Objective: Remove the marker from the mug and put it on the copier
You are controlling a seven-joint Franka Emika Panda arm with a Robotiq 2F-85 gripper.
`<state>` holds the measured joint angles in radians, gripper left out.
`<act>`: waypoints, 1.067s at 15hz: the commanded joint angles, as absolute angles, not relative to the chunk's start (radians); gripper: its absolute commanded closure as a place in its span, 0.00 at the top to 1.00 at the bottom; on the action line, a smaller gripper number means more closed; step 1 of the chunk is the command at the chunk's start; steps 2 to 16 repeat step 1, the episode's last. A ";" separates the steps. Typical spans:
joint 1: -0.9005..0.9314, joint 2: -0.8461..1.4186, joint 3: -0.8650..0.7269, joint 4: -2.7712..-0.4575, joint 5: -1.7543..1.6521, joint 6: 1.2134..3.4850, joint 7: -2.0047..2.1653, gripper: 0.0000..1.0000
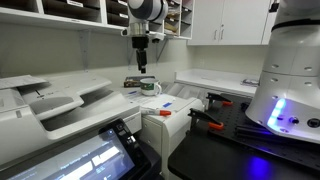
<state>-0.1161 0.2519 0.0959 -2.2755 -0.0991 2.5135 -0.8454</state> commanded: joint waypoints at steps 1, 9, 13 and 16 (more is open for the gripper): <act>-0.135 0.191 0.110 -2.339 -0.013 2.538 -0.947 1.00; -0.135 0.191 0.110 -2.339 -0.013 2.538 -0.947 1.00; -0.135 0.191 0.110 -2.339 -0.013 2.538 -0.947 1.00; -0.135 0.191 0.110 -2.339 -0.013 2.538 -0.947 1.00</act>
